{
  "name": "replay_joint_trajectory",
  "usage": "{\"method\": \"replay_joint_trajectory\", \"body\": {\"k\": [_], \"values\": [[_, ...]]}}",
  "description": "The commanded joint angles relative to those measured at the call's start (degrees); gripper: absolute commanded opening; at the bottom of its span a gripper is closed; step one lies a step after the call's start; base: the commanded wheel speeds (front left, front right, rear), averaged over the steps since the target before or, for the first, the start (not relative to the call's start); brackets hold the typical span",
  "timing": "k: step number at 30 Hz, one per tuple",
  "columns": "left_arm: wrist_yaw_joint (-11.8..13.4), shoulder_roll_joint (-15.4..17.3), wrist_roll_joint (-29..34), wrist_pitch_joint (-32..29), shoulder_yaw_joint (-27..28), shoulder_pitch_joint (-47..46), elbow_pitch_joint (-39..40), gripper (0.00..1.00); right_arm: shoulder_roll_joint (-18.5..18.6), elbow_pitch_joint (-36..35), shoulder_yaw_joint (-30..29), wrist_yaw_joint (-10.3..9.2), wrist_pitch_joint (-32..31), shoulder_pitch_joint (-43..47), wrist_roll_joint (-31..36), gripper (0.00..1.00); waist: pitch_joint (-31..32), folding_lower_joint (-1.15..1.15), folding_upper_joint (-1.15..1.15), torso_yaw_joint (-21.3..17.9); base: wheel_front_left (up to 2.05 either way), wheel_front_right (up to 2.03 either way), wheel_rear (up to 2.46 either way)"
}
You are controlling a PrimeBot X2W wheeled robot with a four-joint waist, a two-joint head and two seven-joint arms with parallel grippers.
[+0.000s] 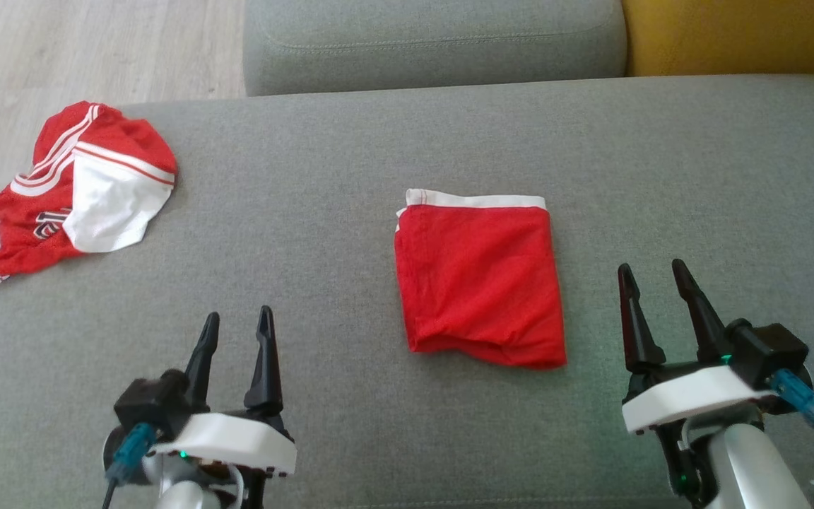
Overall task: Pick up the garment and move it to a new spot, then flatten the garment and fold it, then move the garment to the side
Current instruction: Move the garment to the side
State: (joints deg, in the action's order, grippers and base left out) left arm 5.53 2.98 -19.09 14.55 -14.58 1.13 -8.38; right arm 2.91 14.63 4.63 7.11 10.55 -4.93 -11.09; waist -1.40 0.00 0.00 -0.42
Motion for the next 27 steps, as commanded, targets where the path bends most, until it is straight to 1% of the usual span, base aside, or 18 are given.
{"method": "replay_joint_trajectory", "body": {"k": [1, 6, 8, 11, 13, 16, 19, 22, 27], "values": [[0.3, -0.1, 0.1, 0.4, 1.4, -1.9, 2.1, 1.0, 0.0, -2.3, 1.1, 0.37, -0.2, -1.3, -0.2, 1.0, -0.1, 0.0, 0.0, 0.0, 0.0, 0.0, 0.0], [0.4, -0.1, 0.1, 0.4, 1.3, -2.0, 2.3, 1.0, 0.0, -2.0, 1.0, 0.37, -0.7, -1.6, -0.3, 1.0, -0.5, 0.0, 0.0, 0.1, 0.0, 0.0, 0.0], [0.5, -0.1, 0.1, 0.4, 1.3, -2.2, 2.5, 1.0, 0.0, -1.7, 1.0, 0.37, -2.4, -2.4, -0.1, 1.0, -1.1, 0.0, 0.0, 0.1, 0.0, 0.0, 0.0], [0.6, -0.1, 0.1, 0.4, 1.3, -2.7, 2.9, 1.0, 0.0, -1.4, 0.9, 0.37, -7.8, -4.5, 0.8, 1.0, -2.4, 0.0, 0.0, 0.2, 0.0, 0.0, 0.0], [0.6, -0.1, -0.2, 0.4, 1.1, -3.1, 3.1, 1.0, 0.4, -1.3, 1.3, 0.37, -12.8, -6.6, 0.0, 1.0, -3.5, 0.0, 0.0, 0.3, 0.0, 0.0, 0.0], [0.7, -0.1, -0.6, 0.4, 0.8, -4.0, 3.3, 1.0, 3.7, -1.4, 2.6, 0.37, -20.3, -10.3, -0.5, 1.0, -5.3, 0.0, 0.0, 0.7, 0.0, 0.0, 0.0], [0.8, -0.1, -1.1, 0.4, 0.5, -5.0, 3.4, 1.0, 6.7, -1.8, 4.5, 0.37, -27.1, -14.1, -3.1, 1.0, -7.1, 0.0, 0.0, 1.0, 0.0, 0.0, 0.0], [0.9, -0.1, -1.6, 0.4, 0.2, -6.1, 3.4, 1.0, 9.0, -1.3, 6.8, 0.37, -33.1, -17.4, -7.1, 1.0, -8.8, 0.0, 0.0, 1.4, 0.0, 0.0, 0.0], [1.0, -0.1, -2.0, 0.4, -0.5, -7.7, 3.4, 1.0, 11.1, 1.9, 9.7, 0.37, -38.3, -21.5, -12.1, 1.0, -11.0, 0.0, 0.0, 2.3, 0.0, 0.0, 0.0]]}}
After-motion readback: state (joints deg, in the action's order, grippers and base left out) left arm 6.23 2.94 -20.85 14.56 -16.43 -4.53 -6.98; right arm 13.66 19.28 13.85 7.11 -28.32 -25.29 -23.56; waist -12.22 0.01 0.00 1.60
